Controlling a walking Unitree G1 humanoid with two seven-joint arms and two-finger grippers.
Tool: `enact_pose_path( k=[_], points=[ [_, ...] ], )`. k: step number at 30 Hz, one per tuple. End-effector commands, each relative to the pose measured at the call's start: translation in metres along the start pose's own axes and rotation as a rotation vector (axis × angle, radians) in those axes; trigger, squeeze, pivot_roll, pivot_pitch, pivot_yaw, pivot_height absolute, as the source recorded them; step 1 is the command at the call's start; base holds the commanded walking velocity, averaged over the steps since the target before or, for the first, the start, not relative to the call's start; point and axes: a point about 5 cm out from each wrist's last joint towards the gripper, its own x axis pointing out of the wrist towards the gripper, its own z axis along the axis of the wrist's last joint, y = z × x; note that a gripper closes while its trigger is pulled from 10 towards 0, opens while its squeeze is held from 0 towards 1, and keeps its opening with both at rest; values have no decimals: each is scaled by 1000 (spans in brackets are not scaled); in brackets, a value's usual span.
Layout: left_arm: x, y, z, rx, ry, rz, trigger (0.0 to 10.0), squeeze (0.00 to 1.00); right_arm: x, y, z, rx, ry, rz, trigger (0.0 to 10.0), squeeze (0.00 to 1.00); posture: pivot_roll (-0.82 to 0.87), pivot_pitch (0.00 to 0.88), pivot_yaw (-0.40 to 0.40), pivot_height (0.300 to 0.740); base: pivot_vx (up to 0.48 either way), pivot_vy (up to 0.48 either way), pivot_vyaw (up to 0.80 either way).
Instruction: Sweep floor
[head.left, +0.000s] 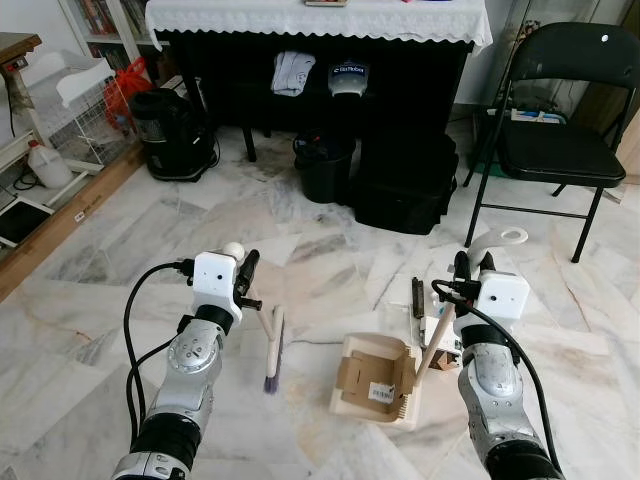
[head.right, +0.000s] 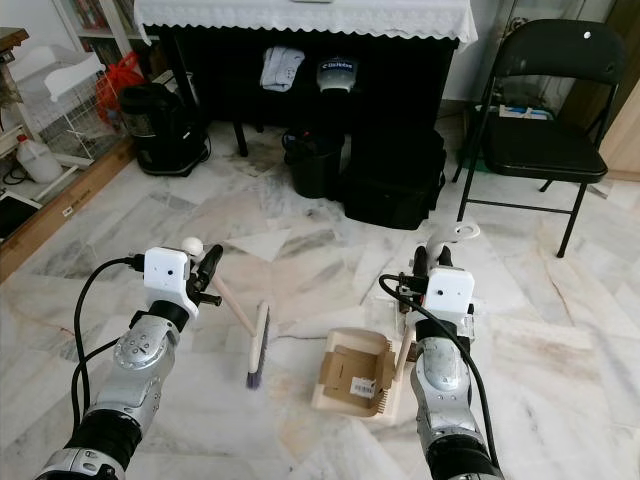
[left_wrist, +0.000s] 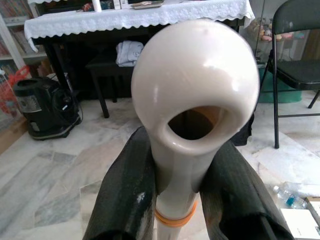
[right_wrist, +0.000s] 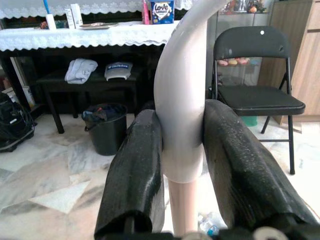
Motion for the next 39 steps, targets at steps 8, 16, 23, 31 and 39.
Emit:
enact_pose_path(
  k=[8, 16, 23, 31, 39],
  points=[
    [1, -1, 9, 18, -60, -7, 10000, 0, 9, 2, 26, 27, -116, 8, 10000, 0, -26, 35, 60, 740, 0, 0, 0],
    [1, -1, 10, 36, -64, -17, 10000, 0, 7, 5, 25, 15, -110, 18, 10000, 0, -17, 21, 57, 740, 0, 0, 500],
    [0, 0, 8, 41, -59, -13, 10000, 0, 8, 4, 28, 12, -116, 23, 10000, 0, -27, 4, 60, 740, 0, 0, 800],
    [0, 0, 8, 46, -59, -14, 10000, 0, 9, 3, 30, 13, -123, 16, 10000, 0, -29, 0, 66, 740, 0, 0, 800],
    [-2, 2, 7, 54, -58, -7, 10000, 0, 8, 2, 31, 13, -123, 14, 10000, 0, -29, 0, 69, 740, 0, 0, 800]
  ],
)
